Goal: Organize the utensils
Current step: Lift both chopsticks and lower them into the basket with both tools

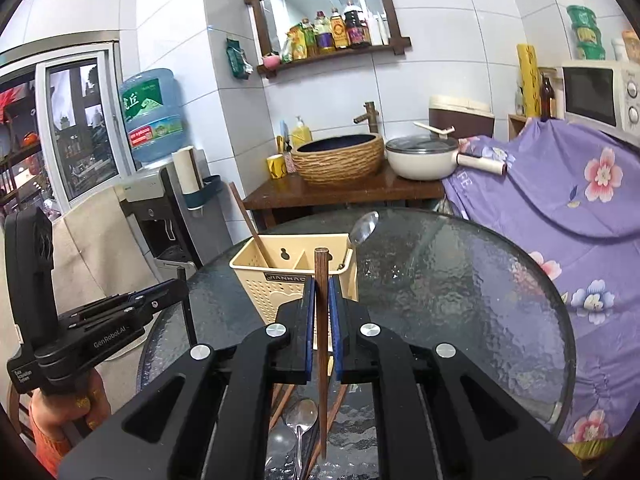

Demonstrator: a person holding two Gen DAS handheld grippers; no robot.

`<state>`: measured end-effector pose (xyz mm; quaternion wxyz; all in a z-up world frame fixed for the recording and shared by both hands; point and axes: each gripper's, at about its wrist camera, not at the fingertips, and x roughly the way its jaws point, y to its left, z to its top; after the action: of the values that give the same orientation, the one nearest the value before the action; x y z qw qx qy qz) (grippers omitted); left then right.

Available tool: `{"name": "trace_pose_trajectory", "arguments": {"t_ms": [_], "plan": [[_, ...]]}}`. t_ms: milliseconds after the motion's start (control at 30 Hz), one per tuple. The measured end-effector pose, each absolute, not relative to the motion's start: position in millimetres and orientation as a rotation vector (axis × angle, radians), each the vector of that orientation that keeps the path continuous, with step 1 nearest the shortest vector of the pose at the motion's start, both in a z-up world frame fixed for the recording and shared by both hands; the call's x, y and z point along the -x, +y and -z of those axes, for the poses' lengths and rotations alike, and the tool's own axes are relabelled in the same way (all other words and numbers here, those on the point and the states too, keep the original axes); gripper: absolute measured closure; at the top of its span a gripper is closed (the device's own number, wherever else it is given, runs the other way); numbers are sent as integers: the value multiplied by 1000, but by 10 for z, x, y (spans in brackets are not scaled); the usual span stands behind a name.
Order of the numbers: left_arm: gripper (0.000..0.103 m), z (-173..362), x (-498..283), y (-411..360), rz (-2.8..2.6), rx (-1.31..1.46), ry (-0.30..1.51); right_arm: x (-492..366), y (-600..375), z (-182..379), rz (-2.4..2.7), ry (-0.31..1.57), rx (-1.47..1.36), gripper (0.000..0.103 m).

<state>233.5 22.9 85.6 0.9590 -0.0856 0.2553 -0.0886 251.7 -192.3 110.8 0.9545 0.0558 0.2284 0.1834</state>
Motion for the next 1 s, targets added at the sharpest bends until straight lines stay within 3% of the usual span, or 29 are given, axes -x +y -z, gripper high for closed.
{"name": "trace_pose_trajectory", "arguments": {"t_ms": [700, 1000], "plan": [[95, -1206, -2337, 211, 212, 156, 472, -2590, -1785, -1550, -422, 437, -42, 95], [95, -1678, -2481, 302, 276, 198, 467, -2756, -1768, -2028, -474, 433, -58, 95]]}}
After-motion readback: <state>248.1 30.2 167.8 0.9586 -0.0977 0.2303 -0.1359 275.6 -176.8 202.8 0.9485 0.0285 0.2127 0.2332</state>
